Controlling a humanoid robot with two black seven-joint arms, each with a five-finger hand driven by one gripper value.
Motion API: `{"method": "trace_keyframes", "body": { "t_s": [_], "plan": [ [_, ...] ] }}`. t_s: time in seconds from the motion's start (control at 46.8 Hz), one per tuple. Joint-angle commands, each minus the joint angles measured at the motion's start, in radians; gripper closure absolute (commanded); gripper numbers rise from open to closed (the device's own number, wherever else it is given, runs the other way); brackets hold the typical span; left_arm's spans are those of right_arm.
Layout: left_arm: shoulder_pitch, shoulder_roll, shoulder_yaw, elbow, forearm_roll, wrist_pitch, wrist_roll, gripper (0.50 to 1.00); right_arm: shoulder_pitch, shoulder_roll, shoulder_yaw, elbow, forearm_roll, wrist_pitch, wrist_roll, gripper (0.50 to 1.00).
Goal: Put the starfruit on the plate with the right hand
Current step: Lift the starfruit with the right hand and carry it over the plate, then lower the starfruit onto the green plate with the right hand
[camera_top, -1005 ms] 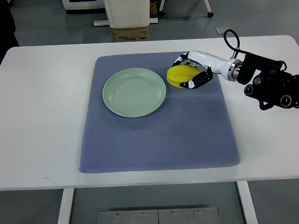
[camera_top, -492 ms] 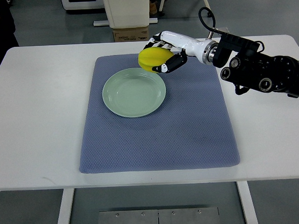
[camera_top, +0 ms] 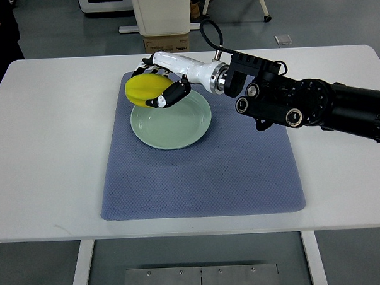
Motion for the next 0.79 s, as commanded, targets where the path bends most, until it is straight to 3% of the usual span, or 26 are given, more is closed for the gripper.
{"method": "trace_keyframes", "body": {
  "t_s": [0.0, 0.77],
  "plan": [
    [0.0, 0.0, 0.0, 0.0, 0.0, 0.0, 0.0, 0.5, -0.009, 0.0, 0.001, -0.008, -0.001, 0.0, 0.0, 1.0],
    [0.0, 0.0, 0.0, 0.0, 0.0, 0.0, 0.0, 0.5, -0.155, 0.0, -0.006, -0.062, -0.012, -0.04, 0.003, 1.0]
  ]
}}
